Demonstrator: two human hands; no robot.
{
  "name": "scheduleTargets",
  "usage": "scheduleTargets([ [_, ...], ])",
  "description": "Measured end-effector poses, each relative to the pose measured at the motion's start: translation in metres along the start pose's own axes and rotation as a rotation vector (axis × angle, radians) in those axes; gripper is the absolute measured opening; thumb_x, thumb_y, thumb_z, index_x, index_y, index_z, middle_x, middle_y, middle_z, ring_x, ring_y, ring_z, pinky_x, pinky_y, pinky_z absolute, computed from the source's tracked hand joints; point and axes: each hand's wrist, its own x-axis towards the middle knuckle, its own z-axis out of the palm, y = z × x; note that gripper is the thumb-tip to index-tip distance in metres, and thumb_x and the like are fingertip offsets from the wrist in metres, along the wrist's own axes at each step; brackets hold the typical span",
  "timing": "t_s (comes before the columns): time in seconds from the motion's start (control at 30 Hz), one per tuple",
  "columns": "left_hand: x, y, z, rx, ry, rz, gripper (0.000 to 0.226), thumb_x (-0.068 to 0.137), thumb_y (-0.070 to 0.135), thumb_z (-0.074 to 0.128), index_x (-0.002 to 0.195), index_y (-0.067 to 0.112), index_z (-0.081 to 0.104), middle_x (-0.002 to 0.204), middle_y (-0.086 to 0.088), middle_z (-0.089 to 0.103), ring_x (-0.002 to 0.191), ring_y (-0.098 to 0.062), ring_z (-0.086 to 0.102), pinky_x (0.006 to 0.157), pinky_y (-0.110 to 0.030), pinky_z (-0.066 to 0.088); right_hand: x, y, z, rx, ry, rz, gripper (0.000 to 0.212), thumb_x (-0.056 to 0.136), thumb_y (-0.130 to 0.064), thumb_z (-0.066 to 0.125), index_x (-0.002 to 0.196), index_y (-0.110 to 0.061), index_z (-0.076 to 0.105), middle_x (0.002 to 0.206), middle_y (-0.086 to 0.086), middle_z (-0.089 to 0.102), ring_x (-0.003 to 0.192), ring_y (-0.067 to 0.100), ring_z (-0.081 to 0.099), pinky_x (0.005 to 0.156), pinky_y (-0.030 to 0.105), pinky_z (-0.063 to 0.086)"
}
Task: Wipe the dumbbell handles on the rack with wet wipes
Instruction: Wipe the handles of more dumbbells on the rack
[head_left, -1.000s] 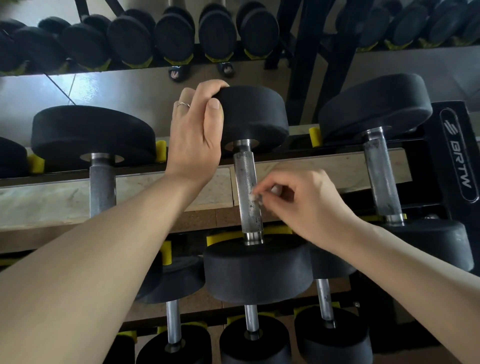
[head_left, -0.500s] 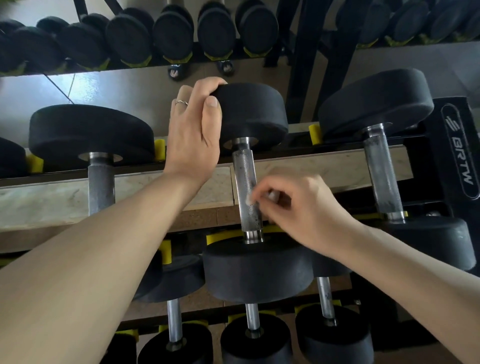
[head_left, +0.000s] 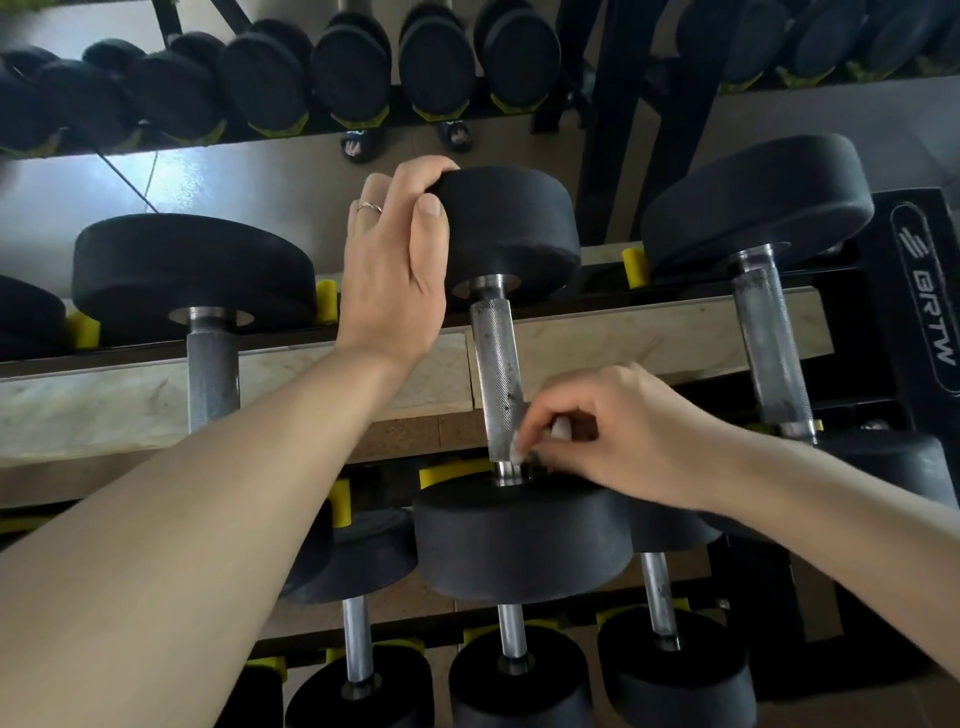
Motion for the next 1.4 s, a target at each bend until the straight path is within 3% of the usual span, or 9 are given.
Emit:
scheduleTargets([
  [0.2, 0.000, 0.001, -0.002, -0.010, 0.002, -0.004, 0.035, 0.110, 0.019, 0.028, 0.131, 0.010, 0.054, 0.110, -0.003, 0.056, 0.106, -0.020, 0.048, 0.096, -0.044, 0.042, 0.031, -0.001, 0.006, 0.282, 0.493, 0.083, 0.013, 0.091, -0.018, 0.069, 0.095, -0.030, 0.073, 0.082, -0.008, 0.070, 0.074, 0.012, 0.068, 0.072, 0.035, 0.059],
  [0.4, 0.000, 0.002, 0.000, -0.003, 0.014, 0.002, 0.040, 0.109, 0.024, 0.025, 0.132, 0.010, 0.054, 0.106, 0.006, 0.052, 0.107, -0.017, 0.048, 0.098, -0.040, 0.041, 0.000, 0.010, 0.003, 0.109, 0.061, 0.058, 0.012, 0.089, -0.024, 0.073, 0.091, -0.036, 0.074, 0.089, -0.023, 0.071, 0.085, -0.005, 0.065, 0.074, 0.014, 0.051],
  [0.53, 0.000, 0.001, 0.000, 0.004, 0.011, 0.005, 0.033, 0.110, 0.017, 0.029, 0.130, 0.010, 0.055, 0.108, 0.004, 0.053, 0.106, -0.017, 0.047, 0.095, -0.044, 0.042, 0.030, 0.004, -0.003, 0.346, 0.526, 0.112, 0.012, 0.092, -0.017, 0.069, 0.097, -0.027, 0.072, 0.081, -0.009, 0.071, 0.074, 0.005, 0.068, 0.071, 0.021, 0.056],
  [0.6, 0.001, 0.001, 0.000, 0.003, 0.003, -0.004, 0.033, 0.110, 0.017, 0.029, 0.130, 0.011, 0.054, 0.109, 0.008, 0.051, 0.107, -0.016, 0.046, 0.096, -0.042, 0.042, 0.044, -0.002, 0.006, 0.391, 0.628, 0.119, 0.012, 0.092, -0.016, 0.068, 0.099, -0.026, 0.072, 0.086, -0.009, 0.070, 0.079, 0.006, 0.068, 0.074, 0.022, 0.056],
  [0.7, 0.000, 0.000, -0.001, 0.003, 0.016, 0.021, 0.033, 0.110, 0.015, 0.029, 0.130, 0.010, 0.054, 0.108, 0.001, 0.055, 0.106, -0.018, 0.048, 0.095, -0.043, 0.042, 0.036, -0.004, 0.020, 0.303, 0.585, 0.058, 0.014, 0.091, -0.013, 0.069, 0.098, -0.025, 0.073, 0.095, -0.013, 0.069, 0.084, 0.001, 0.065, 0.071, 0.017, 0.054],
  [0.87, 0.000, 0.001, 0.000, -0.003, 0.014, 0.003, 0.033, 0.110, 0.016, 0.028, 0.129, 0.010, 0.055, 0.104, -0.003, 0.058, 0.102, -0.016, 0.047, 0.095, -0.046, 0.043, 0.002, 0.003, 0.010, 0.126, 0.183, 0.001, 0.015, 0.090, -0.016, 0.072, 0.095, -0.030, 0.075, 0.092, -0.019, 0.071, 0.088, -0.006, 0.064, 0.075, 0.011, 0.051],
  [1.03, 0.001, 0.000, 0.000, 0.015, 0.006, -0.014, 0.032, 0.110, 0.018, 0.028, 0.128, 0.014, 0.054, 0.109, 0.002, 0.054, 0.105, -0.016, 0.046, 0.093, -0.046, 0.043, 0.036, -0.008, 0.010, 0.245, 0.600, 0.075, 0.015, 0.091, -0.013, 0.069, 0.095, -0.027, 0.072, 0.090, -0.014, 0.066, 0.076, -0.001, 0.062, 0.065, 0.009, 0.046],
  [1.27, 0.001, -0.001, 0.000, 0.012, 0.013, 0.013, 0.032, 0.110, 0.014, 0.028, 0.128, 0.009, 0.054, 0.103, 0.003, 0.052, 0.100, -0.015, 0.045, 0.092, -0.049, 0.044, 0.005, 0.001, 0.011, 0.084, 0.147, -0.013, 0.014, 0.090, -0.016, 0.071, 0.097, -0.028, 0.074, 0.094, -0.017, 0.070, 0.091, -0.003, 0.065, 0.080, 0.015, 0.054],
  [1.4, 0.001, 0.003, -0.002, 0.014, 0.002, -0.023, 0.033, 0.109, 0.017, 0.028, 0.129, 0.013, 0.053, 0.107, 0.006, 0.050, 0.104, -0.015, 0.044, 0.092, -0.041, 0.043, 0.029, -0.006, 0.008, 0.098, 0.549, -0.067, 0.013, 0.089, -0.011, 0.070, 0.094, -0.023, 0.073, 0.091, -0.016, 0.064, 0.084, -0.006, 0.060, 0.070, 0.006, 0.045],
])
